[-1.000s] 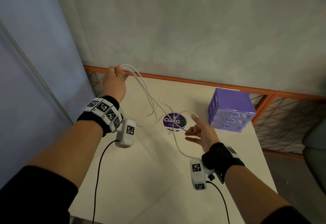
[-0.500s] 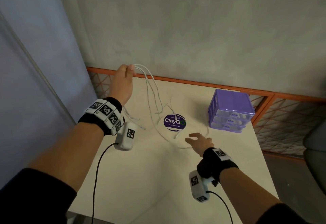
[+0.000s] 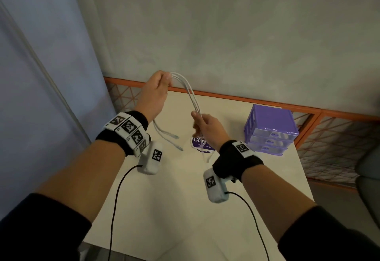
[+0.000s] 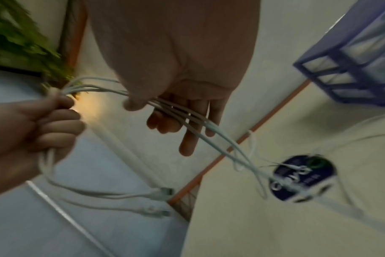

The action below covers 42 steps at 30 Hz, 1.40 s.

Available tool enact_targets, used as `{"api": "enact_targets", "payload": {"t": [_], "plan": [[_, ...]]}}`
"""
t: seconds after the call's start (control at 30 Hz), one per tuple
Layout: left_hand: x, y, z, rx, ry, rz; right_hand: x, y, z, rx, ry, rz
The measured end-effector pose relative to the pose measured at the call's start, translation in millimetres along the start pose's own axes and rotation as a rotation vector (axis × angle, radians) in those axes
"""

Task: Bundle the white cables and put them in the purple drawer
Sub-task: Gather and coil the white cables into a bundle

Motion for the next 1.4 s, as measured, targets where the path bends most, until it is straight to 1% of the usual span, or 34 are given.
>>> {"api": "enact_targets", "payload": {"t": [0.07, 0.1, 0.17, 0.2, 0.23, 0.3, 0.37, 0.43, 0.53, 0.6, 0.63, 0.7, 0.77, 0.83, 0.87, 0.9, 0.93, 1.0, 1.07, 1.1, 1.13, 1.2, 1.27, 1.33, 1.4], "plan": [[-3.4, -5.4, -15.2, 0.098, 0.059, -0.044, 20.4, 10.7, -4.4, -0.036, 0.088, 0.101], [-6.3, -7.7, -21.5, 0.132, 0.074, -0.058, 30.7, 14.3, -8.0, -0.026, 0.110, 0.154], [-15.1, -7.9, -28.9, 0.162, 0.057, -0.072, 38.7, 16.1, -18.7, 0.058, 0.132, 0.212], [-21.2, -6.2, -30.1, 0.167, 0.044, -0.085, 36.1, 14.4, -24.4, 0.128, 0.076, 0.215], [-28.7, -4.0, -28.7, 0.167, 0.038, -0.108, 30.6, 10.6, -29.6, 0.202, -0.049, 0.211], [-43.3, 5.2, -17.8, 0.109, 0.058, -0.179, 11.9, -0.7, -36.0, 0.306, -0.418, 0.191], [-53.6, 17.5, 2.2, -0.012, 0.051, -0.231, -12.6, -12.0, -38.7, 0.344, -0.701, 0.181], [-55.5, 29.2, 23.7, -0.107, -0.035, -0.238, -33.6, -21.6, -35.8, 0.317, -0.840, 0.152], [-47.1, 44.1, 51.6, -0.241, -0.198, -0.146, -55.1, -28.4, -27.3, 0.250, -1.011, 0.136], [-44.5, 46.7, 63.3, -0.284, -0.234, -0.157, -62.5, -31.0, -26.5, 0.228, -1.088, 0.126], [-45.8, 45.9, 65.5, -0.292, -0.267, -0.169, -64.9, -32.7, -28.9, 0.221, -1.087, 0.112], [-53.2, 41.5, 63.2, -0.309, -0.376, -0.154, -70.7, -36.1, -40.6, 0.212, -0.962, 0.066], [-60.1, 37.6, 56.8, -0.324, -0.486, -0.115, -78.8, -38.8, -55.5, 0.202, -0.693, 0.006], [-62.1, 34.8, 51.3, -0.324, -0.549, -0.086, -87.9, -39.4, -68.9, 0.213, -0.410, -0.049], [-62.8, 33.2, 49.6, -0.328, -0.570, -0.089, -90.6, -40.5, -74.9, 0.236, -0.329, -0.061], [-63.5, 31.9, 47.8, -0.330, -0.581, -0.101, -93.2, -41.8, -80.5, 0.257, -0.317, -0.051], [-63.5, 30.8, 46.6, -0.327, -0.581, -0.115, -94.9, -43.4, -85.4, 0.252, -0.361, -0.022], [-63.3, 27.1, 43.9, -0.321, -0.572, -0.130, -99.4, -45.9, -93.6, 0.150, -0.439, 0.070], [-62.5, 23.7, 42.0, -0.348, -0.575, -0.127, -103.0, -46.1, -100.1, 0.018, -0.390, 0.144], [-61.7, 22.4, 41.1, -0.365, -0.571, -0.125, -104.4, -46.8, -103.0, -0.026, -0.345, 0.154], [-61.4, 20.9, 39.9, -0.375, -0.560, -0.122, -105.8, -47.8, -105.6, -0.049, -0.313, 0.153], [-62.2, 18.5, 37.3, -0.372, -0.534, -0.130, -106.5, -50.3, -109.6, -0.051, -0.302, 0.121], [-62.3, 16.4, 35.5, -0.364, -0.519, -0.152, -105.0, -53.2, -111.2, -0.038, -0.371, 0.079], [-61.4, 14.1, 34.6, -0.355, -0.502, -0.180, -104.8, -54.5, -107.9, -0.059, -0.428, 0.018], [-61.3, 13.4, 34.0, -0.363, -0.504, -0.196, -107.0, -56.7, -105.1, -0.052, -0.338, -0.064]]}}
Point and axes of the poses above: each hand's wrist, its own y-axis away from the middle knuckle, its own z-axis out of the palm, x = y × z, the point moved 2 cm from there along -y, towards the middle knuckle, and after that the axes turned 12 degrees about -z, right-handed, at the moved point
